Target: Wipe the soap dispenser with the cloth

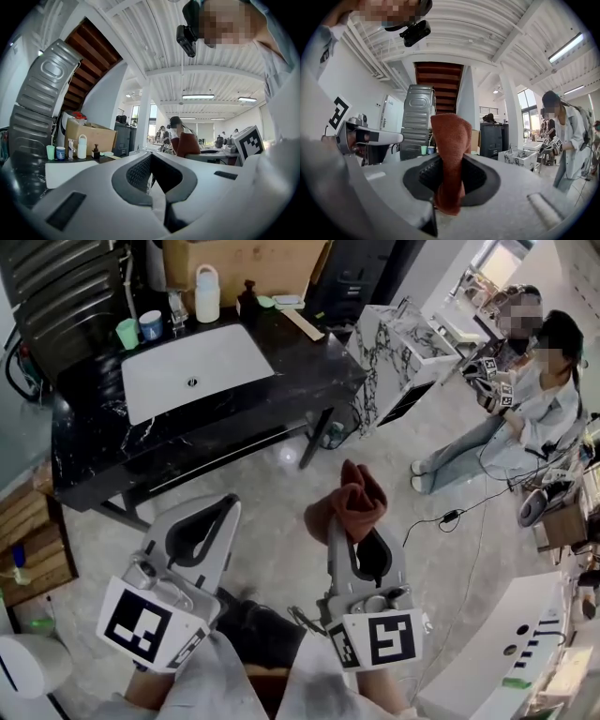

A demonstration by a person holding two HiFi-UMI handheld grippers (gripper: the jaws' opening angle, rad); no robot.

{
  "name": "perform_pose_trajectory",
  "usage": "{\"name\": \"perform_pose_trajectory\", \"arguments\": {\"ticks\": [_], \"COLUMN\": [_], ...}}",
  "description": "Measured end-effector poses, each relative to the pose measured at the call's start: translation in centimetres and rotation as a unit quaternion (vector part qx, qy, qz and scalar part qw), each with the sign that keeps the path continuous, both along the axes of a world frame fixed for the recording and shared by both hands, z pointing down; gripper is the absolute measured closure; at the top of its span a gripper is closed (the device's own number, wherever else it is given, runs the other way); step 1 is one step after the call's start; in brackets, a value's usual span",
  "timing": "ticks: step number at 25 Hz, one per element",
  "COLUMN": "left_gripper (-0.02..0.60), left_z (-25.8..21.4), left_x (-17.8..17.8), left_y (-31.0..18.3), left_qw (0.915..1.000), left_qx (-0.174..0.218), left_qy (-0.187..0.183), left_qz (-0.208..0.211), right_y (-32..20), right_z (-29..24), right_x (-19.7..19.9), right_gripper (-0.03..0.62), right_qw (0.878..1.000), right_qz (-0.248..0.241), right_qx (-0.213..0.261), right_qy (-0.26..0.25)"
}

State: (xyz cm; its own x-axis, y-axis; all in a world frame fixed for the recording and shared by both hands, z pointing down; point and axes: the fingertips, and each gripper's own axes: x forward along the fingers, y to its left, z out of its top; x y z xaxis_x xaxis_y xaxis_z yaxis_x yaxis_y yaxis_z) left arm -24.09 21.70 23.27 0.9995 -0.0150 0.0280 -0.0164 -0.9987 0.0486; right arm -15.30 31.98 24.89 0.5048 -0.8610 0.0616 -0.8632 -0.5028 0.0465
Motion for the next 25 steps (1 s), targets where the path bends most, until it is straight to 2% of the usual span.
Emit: {"name": "perform_pose_trajectory", "arguments": {"ticks": [12, 19, 25], "left_gripper": [0.578, 0.578, 0.578], "left_z": [1.0, 0.6, 0.4], "left_x": [2.7, 7.0, 11.4], "left_y": [1.8, 0.8, -1.6], "left_qw": [0.9994, 0.9986, 0.9985], "left_qx": [0.019, 0.014, 0.011], "left_qy": [-0.005, 0.002, 0.003], "left_qz": [0.029, 0.050, 0.053], "right_y": [1.9, 1.3, -1.2], "right_z": [1.4, 1.0, 0.4], "right_x": [2.1, 5.7, 9.7], "right_gripper": [0.519, 0.519, 0.519], "right_qw": [0.999, 0.999, 0.999], "right_qz": [0.030, 0.049, 0.048], "right_qx": [0.013, 0.008, 0.008], "right_qy": [-0.007, -0.001, 0.005]}}
